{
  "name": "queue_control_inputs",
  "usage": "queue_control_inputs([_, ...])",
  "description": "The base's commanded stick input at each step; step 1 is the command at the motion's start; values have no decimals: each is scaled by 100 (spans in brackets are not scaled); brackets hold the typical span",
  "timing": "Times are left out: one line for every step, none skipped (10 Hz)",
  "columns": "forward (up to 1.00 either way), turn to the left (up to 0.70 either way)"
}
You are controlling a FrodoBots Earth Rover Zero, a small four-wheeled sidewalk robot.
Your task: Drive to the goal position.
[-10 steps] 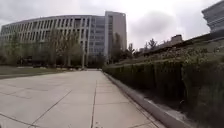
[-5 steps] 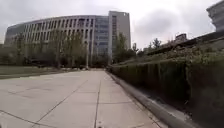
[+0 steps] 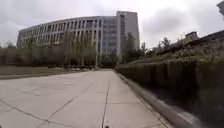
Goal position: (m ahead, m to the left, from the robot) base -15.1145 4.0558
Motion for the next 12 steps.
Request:
queue_control_inputs([0,70])
queue_control_inputs([0,70])
queue_control_inputs([0,70])
queue_control_inputs([0,70])
queue_control_inputs([0,70])
queue_control_inputs([0,70])
queue_control_inputs([0,70])
queue_control_inputs([0,70])
queue_control_inputs([0,70])
queue_control_inputs([0,70])
queue_control_inputs([0,70])
queue_control_inputs([0,70])
